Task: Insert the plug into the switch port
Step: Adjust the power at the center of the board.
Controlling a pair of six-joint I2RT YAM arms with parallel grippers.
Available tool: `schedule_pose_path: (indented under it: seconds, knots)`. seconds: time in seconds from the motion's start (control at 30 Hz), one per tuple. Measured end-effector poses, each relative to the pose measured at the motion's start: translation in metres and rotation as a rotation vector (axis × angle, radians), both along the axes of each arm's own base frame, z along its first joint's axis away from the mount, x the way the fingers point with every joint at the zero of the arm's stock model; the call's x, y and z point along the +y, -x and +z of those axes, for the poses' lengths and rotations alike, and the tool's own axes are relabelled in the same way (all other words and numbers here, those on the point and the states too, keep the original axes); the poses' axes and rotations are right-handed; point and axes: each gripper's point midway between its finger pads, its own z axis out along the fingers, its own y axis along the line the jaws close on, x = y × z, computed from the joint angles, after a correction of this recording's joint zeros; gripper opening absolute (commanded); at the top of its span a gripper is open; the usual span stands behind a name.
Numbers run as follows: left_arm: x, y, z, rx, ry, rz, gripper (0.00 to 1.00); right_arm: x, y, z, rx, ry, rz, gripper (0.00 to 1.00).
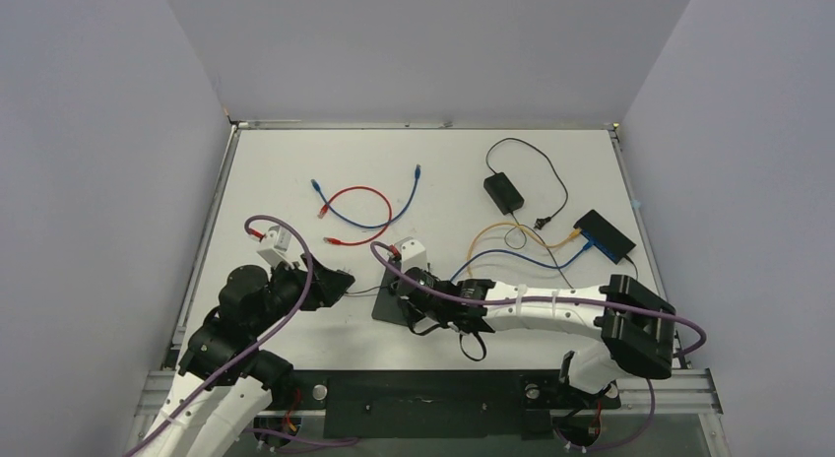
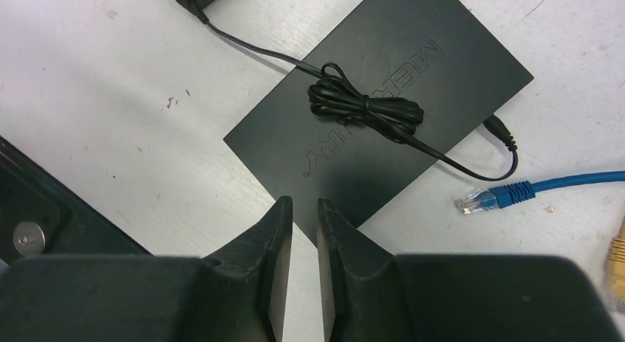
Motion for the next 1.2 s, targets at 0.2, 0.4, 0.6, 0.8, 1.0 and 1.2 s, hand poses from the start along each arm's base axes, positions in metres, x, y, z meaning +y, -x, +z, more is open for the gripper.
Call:
schedule_pose_path:
  seconds: [0.2, 0.4, 0.6, 0.8, 1.0, 1.2]
  knots:
    - [0.0, -0.001, -0.001, 0.004, -0.003, 0.0, 0.6, 0.011, -0.01, -0.018, 0.013, 0.009, -0.063, 0.09]
    - [0.0, -0.002, -0.003, 0.009, -0.013, -0.001, 0.6, 0.015, -0.023, -0.036, 0.036, 0.029, -0.116, 0.07]
    - [-0.001, -0.003, -0.005, 0.013, -0.021, -0.003, 0.6, 0.014, -0.038, -0.043, 0.048, 0.031, -0.167, 0.06]
    - [-0.001, -0.004, -0.006, 0.012, -0.029, -0.006, 0.6, 0.013, -0.05, -0.047, 0.054, 0.029, -0.21, 0.07]
    - [-0.001, -0.005, -0.008, 0.02, -0.037, -0.008, 0.6, 0.012, -0.068, -0.047, 0.044, 0.02, -0.259, 0.07]
    - [-0.002, -0.007, -0.009, 0.021, -0.039, -0.008, 0.6, 0.003, -0.093, -0.045, 0.022, 0.022, -0.326, 0.08]
